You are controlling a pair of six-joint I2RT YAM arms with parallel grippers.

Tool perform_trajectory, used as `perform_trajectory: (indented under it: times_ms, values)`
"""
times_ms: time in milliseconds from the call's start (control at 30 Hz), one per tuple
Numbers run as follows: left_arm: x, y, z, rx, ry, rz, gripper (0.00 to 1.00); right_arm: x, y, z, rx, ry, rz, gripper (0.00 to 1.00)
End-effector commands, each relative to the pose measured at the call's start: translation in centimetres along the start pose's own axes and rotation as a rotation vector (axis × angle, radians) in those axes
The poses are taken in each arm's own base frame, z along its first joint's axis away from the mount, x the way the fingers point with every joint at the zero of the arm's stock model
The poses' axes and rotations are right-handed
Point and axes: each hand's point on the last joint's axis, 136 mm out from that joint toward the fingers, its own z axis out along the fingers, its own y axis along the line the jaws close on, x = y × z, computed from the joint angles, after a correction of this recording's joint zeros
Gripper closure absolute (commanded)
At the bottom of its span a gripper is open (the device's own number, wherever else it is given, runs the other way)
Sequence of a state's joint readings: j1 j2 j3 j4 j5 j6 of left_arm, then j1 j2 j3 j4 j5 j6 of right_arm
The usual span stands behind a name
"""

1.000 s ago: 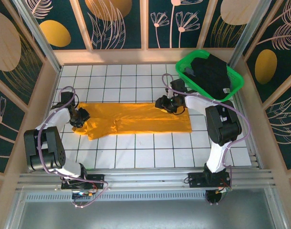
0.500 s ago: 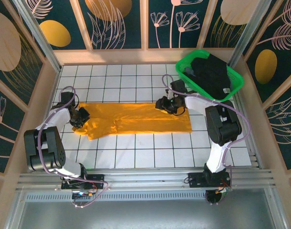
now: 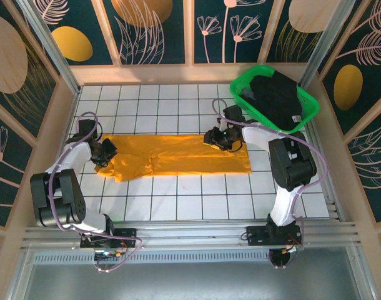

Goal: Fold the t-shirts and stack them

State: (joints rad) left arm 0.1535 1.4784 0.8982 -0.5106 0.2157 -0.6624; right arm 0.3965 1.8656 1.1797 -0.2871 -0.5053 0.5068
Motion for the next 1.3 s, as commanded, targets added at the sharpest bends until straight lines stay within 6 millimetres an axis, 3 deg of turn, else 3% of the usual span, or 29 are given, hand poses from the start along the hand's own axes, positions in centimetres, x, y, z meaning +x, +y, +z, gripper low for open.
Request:
perform_trajectory:
  times_ms: [0,200,333,600,767,833,967,1100,1167,1267]
  values:
    - [-1.8,-1.5,-1.4,0.026,-0.049,-0.004,1.00,-0.1,0.9,-0.7,-0.012,-0.017,-0.014,0.55]
    - [-4.0,-3.0,-1.4,0.030,-0.067,0.008,1.00,-0.1,0.9,-0.7,-0.012,-0.015,-0.016,0.55]
    - [-5.5,-2.9,-0.5,-0.018,-0.083,0.034,1.00,-0.2,0.8,-0.8,-0.010,-0.019,-0.016,0.55]
    - [-6.7,-1.1,3.5,-0.126,-0.062,0.070,1.00,-0.1,0.5,-0.9,-0.004,-0.018,-0.010,0.55]
    - [-6.0,0.5,6.7,-0.180,-0.004,0.076,1.00,-0.1,0.2,-1.1,0.006,-0.025,-0.007,0.55]
    - [-5.8,1.4,7.3,-0.213,0.003,0.080,0.89,-0.4,0.1,-1.4,0.016,-0.040,-0.008,0.55]
    - [-6.7,1.5,5.5,-0.241,-0.067,0.077,0.68,-1.5,-0.6,-2.6,0.036,-0.093,-0.001,0.57]
    - [-8.2,0.4,0.1,-0.232,-0.248,0.030,0.59,-3.0,-2.4,-4.4,0.080,-0.153,0.021,0.61]
    - [-7.3,-0.4,-1.3,-0.181,-0.287,-0.010,0.61,-3.4,-3.8,-4.9,0.120,-0.164,0.041,0.63]
    - [-3.6,-2.5,-0.9,-0.065,-0.228,-0.064,0.68,-3.9,-6.5,-5.1,0.188,-0.162,0.077,0.68]
